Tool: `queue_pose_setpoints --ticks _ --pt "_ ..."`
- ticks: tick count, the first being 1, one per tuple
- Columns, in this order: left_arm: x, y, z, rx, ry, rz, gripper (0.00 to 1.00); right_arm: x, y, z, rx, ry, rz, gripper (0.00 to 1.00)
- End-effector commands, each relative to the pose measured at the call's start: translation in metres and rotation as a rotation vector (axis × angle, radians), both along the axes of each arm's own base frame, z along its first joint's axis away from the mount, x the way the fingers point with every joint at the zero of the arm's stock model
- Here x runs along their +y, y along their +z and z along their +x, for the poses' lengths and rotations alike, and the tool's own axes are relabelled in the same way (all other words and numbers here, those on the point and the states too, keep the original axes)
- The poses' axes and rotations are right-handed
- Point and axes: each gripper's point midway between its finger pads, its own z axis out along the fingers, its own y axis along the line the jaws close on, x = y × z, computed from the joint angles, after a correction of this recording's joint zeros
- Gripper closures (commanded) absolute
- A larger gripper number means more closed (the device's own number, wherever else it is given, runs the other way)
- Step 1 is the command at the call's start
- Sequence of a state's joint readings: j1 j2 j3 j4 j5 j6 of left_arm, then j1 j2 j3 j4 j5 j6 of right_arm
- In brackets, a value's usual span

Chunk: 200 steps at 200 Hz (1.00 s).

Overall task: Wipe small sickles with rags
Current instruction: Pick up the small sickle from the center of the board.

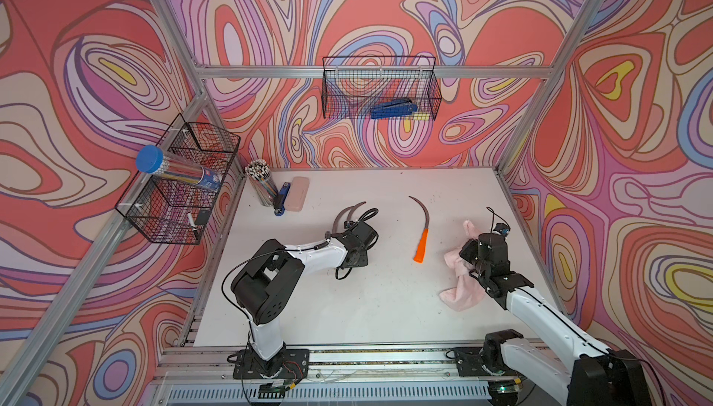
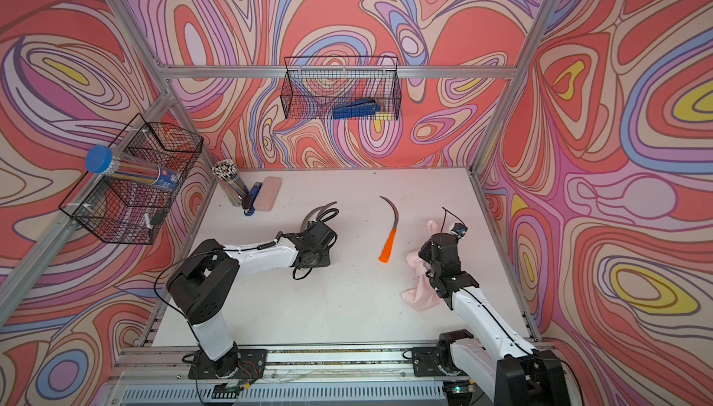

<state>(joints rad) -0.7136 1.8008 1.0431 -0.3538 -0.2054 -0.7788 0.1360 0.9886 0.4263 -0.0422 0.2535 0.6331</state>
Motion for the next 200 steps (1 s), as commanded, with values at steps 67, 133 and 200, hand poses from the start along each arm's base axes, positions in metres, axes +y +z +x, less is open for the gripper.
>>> queue_pose_setpoints --ticks 67,133,200 --pt "0.016 -0.012 0.004 0.012 0.045 0.104 0.67 0.0 0.003 0.001 -0.021 0.006 -0.004 1.0" --pt "0.009 -0.017 0.006 0.016 0.022 0.084 0.77 0.001 0.002 0.002 -0.014 0.015 -0.003 1.0" --pt "0.004 -0.008 0.01 -0.005 0.009 0.062 0.98 0.002 0.002 0.002 -0.016 0.015 -0.002 1.0"
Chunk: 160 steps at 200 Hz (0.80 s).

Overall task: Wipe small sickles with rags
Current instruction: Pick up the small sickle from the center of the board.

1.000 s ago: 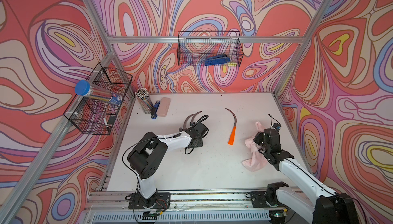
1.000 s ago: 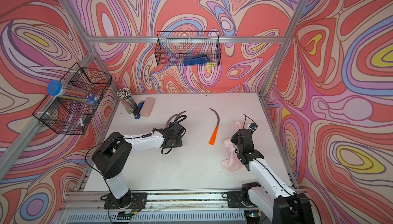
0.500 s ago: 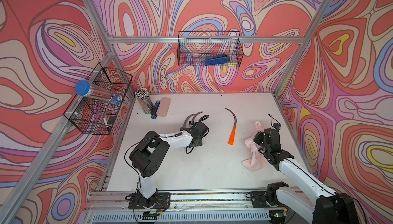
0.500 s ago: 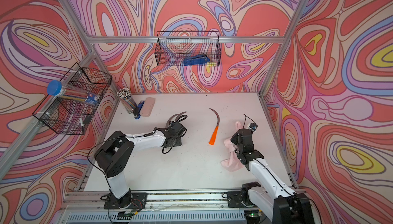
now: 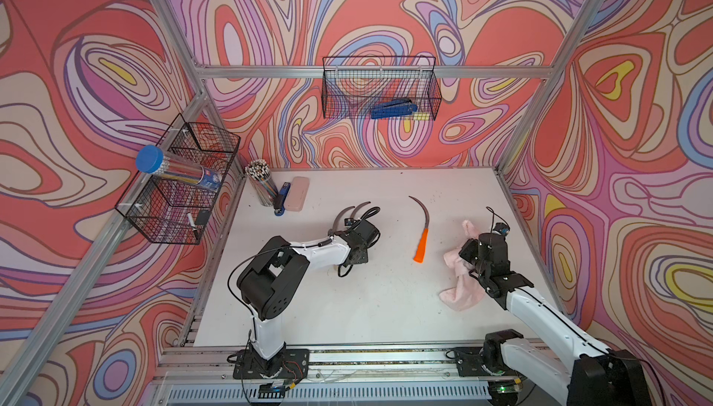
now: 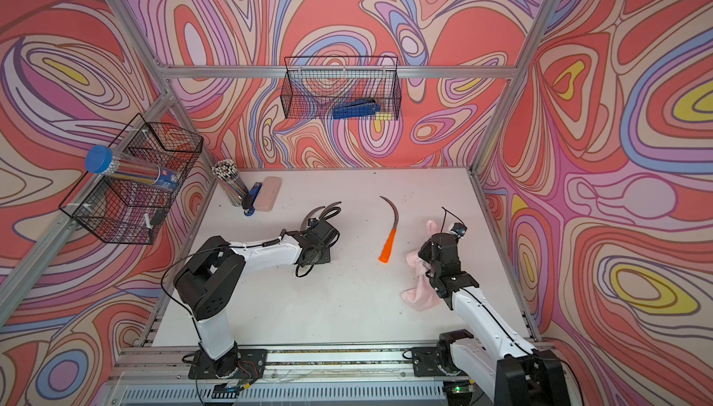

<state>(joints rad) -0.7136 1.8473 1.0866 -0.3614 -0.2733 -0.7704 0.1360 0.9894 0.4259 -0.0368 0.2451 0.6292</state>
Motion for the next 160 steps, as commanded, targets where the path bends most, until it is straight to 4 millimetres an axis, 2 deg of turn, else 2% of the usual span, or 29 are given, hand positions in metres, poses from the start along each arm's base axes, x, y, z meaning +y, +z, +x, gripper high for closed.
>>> queue_pose_setpoints --ticks 1,43,74,98,122,160 --pt "0.0 -0.005 -0.003 0.027 -0.007 0.002 0.98 0.0 0.002 0.002 -0.014 0.006 -0.005 1.0" --pt "-0.006 0.019 -0.001 -0.01 -0.04 -0.04 1.0 -0.001 0.003 0.0 -0.021 0.001 -0.004 1.0" --pt "-0.012 0.049 0.0 -0.071 -0.097 -0.093 1.0 -0.001 0.005 0.001 -0.005 0.005 -0.008 1.0" --pt "-0.018 0.079 -0.004 -0.15 -0.166 -0.169 1.0 0.003 0.017 -0.001 0.007 0.029 -0.005 1.0" --pt "-0.029 0.113 -0.011 -0.251 -0.267 -0.275 1.0 0.014 0.048 -0.007 -0.044 0.096 0.019 1.0" --pt "-0.044 0.151 -0.031 -0.353 -0.394 -0.446 1.0 0.041 0.117 -0.031 -0.231 0.258 0.088 1.0"
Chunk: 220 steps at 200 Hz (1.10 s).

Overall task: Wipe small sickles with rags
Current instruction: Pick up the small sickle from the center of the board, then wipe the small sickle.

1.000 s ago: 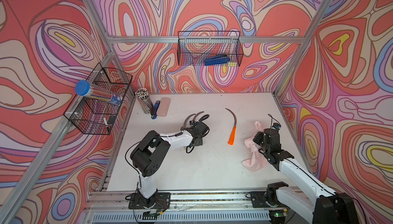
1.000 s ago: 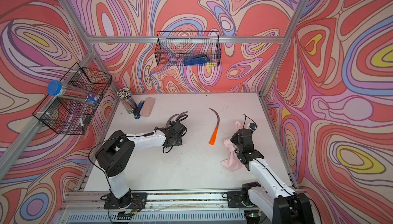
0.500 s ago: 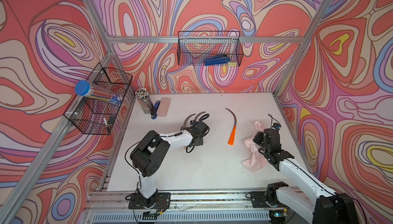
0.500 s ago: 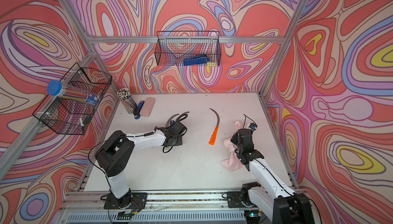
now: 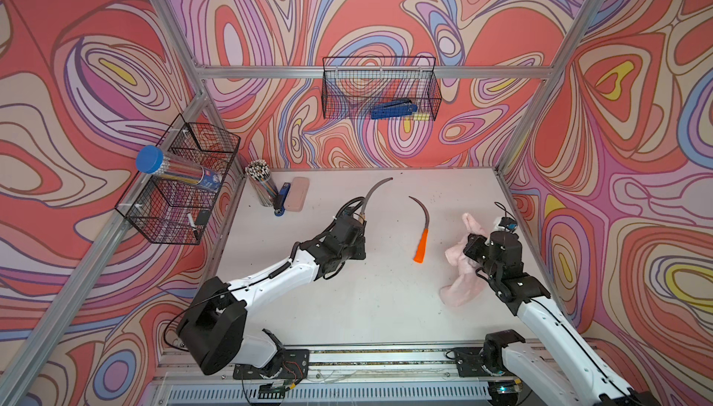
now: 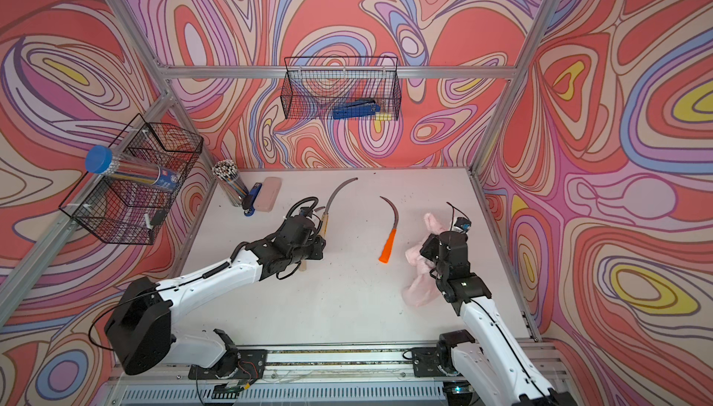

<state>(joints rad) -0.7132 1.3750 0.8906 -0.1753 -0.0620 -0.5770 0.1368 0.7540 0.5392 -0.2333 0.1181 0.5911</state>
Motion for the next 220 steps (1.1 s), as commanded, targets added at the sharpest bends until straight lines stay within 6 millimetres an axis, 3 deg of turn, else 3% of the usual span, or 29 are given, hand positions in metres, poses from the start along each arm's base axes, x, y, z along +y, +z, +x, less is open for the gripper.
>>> queue_pose_setpoints --ticks 1,25,42,63,85,108,130,146,166,182,220 --pt "-0.018 0.027 -0.008 -0.088 -0.122 -0.118 1.0 0.021 0.041 -0.016 -0.096 0.131 0.036 1.0" --pt "-0.03 0.04 -0.024 -0.098 -0.233 -0.188 1.0 0.04 0.074 -0.029 -0.191 0.236 0.091 1.0" --pt "-0.035 0.043 -0.033 -0.113 -0.296 -0.227 1.0 0.065 0.092 -0.034 -0.24 0.367 0.141 1.0" --pt "-0.026 0.037 -0.031 -0.105 -0.26 -0.187 1.0 0.091 0.101 -0.034 -0.272 0.492 0.171 1.0" --pt "-0.003 0.025 -0.023 -0.072 -0.136 -0.09 1.0 0.121 0.097 -0.029 -0.276 0.574 0.159 1.0" --pt "0.023 0.009 -0.013 -0.031 -0.009 0.053 1.0 0.175 0.083 -0.021 -0.225 0.685 0.099 1.0" --pt "0.023 -0.002 -0.01 -0.014 -0.02 0.101 1.0 0.229 0.066 -0.013 -0.146 0.752 -0.021 1.0" --pt "0.024 -0.006 -0.004 -0.031 -0.035 0.156 1.0 0.248 0.055 0.001 -0.075 0.772 -0.029 1.0" --pt "0.024 -0.008 0.006 -0.088 -0.038 0.191 1.0 0.248 0.048 0.016 -0.025 0.709 -0.04 1.0" --pt "0.021 -0.009 0.01 -0.112 -0.049 0.19 1.0 0.234 0.048 0.027 0.004 0.621 -0.085 1.0" --pt "0.043 -0.015 0.028 -0.2 0.049 0.316 1.0 0.148 0.068 0.06 0.019 0.228 -0.275 1.0"
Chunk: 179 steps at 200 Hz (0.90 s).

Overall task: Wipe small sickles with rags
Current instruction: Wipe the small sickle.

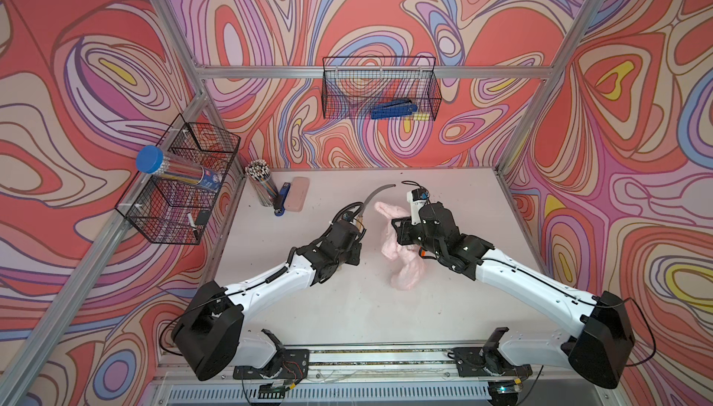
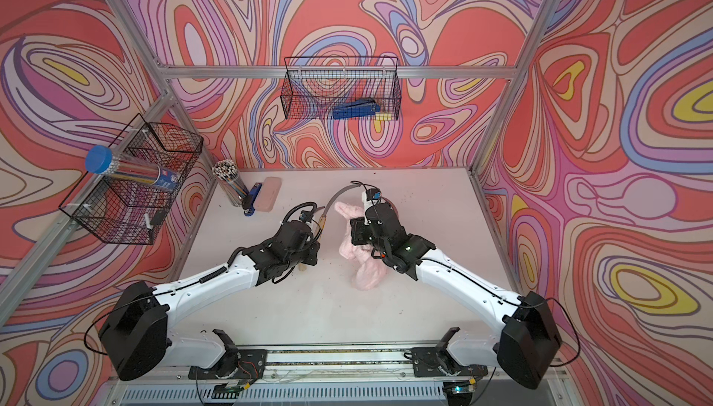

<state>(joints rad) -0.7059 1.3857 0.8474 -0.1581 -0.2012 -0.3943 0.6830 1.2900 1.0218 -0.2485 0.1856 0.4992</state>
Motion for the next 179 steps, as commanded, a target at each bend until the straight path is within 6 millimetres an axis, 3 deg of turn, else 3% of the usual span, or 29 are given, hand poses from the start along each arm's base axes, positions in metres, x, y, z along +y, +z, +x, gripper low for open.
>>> queue_pose_setpoints --ticks 1,18,59,84,118,132,148,152,179 --pt "0.016 0.001 0.019 -0.115 0.055 0.1 1.0 -0.067 0.023 0.023 -0.07 -0.299 -0.135 1.0" --pt "0.004 -0.007 0.018 -0.126 -0.025 0.091 1.0 -0.07 0.039 0.031 -0.114 -0.301 -0.157 1.0" --pt "-0.012 -0.029 0.012 0.012 -0.121 0.151 1.0 -0.034 0.072 0.055 -0.168 -0.162 -0.178 1.0" --pt "-0.017 -0.034 0.013 0.012 -0.142 0.195 1.0 -0.002 0.076 0.074 -0.158 -0.045 -0.154 1.0" --pt "-0.019 -0.035 0.014 -0.055 -0.11 0.371 1.0 0.026 0.055 0.121 -0.079 0.12 -0.035 1.0" --pt "-0.018 -0.038 0.017 -0.071 -0.096 0.429 1.0 0.037 0.049 0.129 -0.083 0.162 -0.024 1.0" --pt "-0.027 -0.044 0.018 -0.064 -0.132 0.416 1.0 0.051 0.043 0.125 -0.066 0.218 0.038 1.0" --pt "-0.029 -0.045 0.018 -0.063 -0.137 0.41 1.0 0.057 0.024 0.127 -0.031 0.231 0.046 1.0" --pt "-0.037 -0.038 0.019 -0.082 -0.149 0.36 1.0 0.088 -0.026 0.12 0.06 0.32 0.098 1.0"
